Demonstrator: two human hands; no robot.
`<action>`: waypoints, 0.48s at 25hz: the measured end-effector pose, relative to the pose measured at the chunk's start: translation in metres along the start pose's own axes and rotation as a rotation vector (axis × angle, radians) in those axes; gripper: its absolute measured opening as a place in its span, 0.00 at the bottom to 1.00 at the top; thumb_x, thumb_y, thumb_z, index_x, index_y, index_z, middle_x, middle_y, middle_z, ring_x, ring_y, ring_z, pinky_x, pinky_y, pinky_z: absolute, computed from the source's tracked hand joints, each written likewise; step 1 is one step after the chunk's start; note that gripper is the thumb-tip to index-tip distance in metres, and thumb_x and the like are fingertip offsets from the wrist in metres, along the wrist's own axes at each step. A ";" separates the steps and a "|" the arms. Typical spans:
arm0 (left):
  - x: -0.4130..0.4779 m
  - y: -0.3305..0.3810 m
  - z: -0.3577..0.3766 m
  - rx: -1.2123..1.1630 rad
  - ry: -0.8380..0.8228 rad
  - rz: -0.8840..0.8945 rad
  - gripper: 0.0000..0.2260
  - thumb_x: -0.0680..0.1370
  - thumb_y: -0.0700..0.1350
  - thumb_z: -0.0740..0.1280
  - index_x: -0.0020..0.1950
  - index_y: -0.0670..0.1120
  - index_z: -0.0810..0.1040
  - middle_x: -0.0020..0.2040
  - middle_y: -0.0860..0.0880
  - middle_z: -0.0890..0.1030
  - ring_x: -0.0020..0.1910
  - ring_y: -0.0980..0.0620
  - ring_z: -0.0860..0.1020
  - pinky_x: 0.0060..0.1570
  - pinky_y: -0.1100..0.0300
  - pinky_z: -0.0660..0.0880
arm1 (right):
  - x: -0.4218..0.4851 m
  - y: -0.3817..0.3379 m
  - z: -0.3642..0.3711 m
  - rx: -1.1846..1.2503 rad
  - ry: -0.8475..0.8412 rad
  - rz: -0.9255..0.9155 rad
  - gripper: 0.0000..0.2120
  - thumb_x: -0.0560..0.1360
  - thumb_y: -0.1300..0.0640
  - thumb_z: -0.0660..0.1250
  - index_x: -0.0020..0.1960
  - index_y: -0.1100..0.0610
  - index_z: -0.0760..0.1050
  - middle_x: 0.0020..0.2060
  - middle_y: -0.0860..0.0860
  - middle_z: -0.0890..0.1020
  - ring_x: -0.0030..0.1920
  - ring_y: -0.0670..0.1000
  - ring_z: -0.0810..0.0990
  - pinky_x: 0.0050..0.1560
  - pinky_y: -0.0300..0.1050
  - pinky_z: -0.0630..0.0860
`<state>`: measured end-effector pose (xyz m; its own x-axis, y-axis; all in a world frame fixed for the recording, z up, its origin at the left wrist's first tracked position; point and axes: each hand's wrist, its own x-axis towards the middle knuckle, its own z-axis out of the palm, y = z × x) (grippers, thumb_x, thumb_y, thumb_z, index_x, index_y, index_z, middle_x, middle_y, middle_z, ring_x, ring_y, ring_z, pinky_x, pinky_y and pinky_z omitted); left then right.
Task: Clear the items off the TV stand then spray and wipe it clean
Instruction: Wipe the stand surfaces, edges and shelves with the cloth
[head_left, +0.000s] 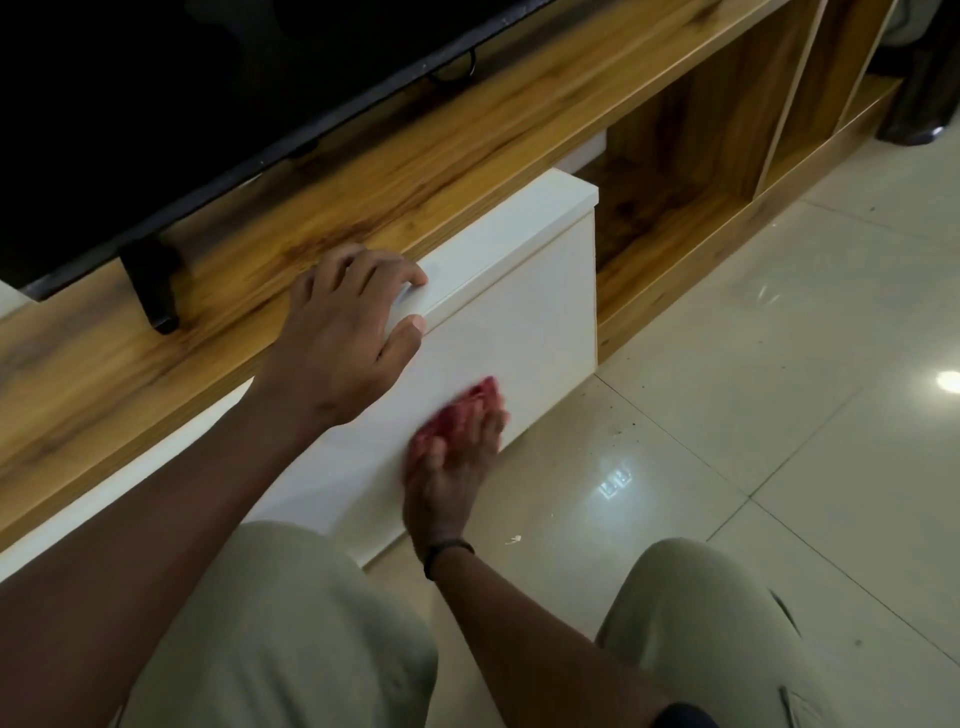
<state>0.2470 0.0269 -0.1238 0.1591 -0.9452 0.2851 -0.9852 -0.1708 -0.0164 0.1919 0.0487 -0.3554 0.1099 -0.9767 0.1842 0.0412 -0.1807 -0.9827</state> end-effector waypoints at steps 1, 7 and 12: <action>0.000 0.000 0.001 0.005 0.005 0.005 0.17 0.80 0.55 0.57 0.66 0.51 0.70 0.67 0.51 0.71 0.71 0.46 0.66 0.66 0.42 0.69 | 0.011 0.004 -0.001 0.142 0.097 0.228 0.31 0.83 0.44 0.51 0.84 0.45 0.47 0.84 0.45 0.49 0.84 0.51 0.48 0.83 0.56 0.48; -0.002 0.000 0.001 0.010 0.008 0.014 0.17 0.80 0.54 0.57 0.66 0.50 0.70 0.67 0.51 0.72 0.71 0.45 0.66 0.65 0.43 0.70 | 0.147 -0.008 -0.045 0.392 0.467 0.754 0.26 0.87 0.45 0.50 0.83 0.48 0.56 0.80 0.53 0.62 0.79 0.59 0.61 0.78 0.61 0.60; -0.001 -0.002 0.004 0.041 0.018 0.021 0.19 0.80 0.55 0.55 0.65 0.48 0.71 0.66 0.47 0.73 0.69 0.42 0.68 0.63 0.40 0.71 | 0.174 -0.098 -0.037 0.329 0.353 0.106 0.30 0.83 0.45 0.50 0.83 0.51 0.52 0.83 0.50 0.56 0.83 0.54 0.52 0.81 0.65 0.54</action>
<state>0.2488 0.0270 -0.1277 0.1370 -0.9435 0.3017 -0.9848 -0.1627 -0.0616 0.1702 -0.1081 -0.2275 -0.2106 -0.9775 0.0093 0.3655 -0.0876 -0.9267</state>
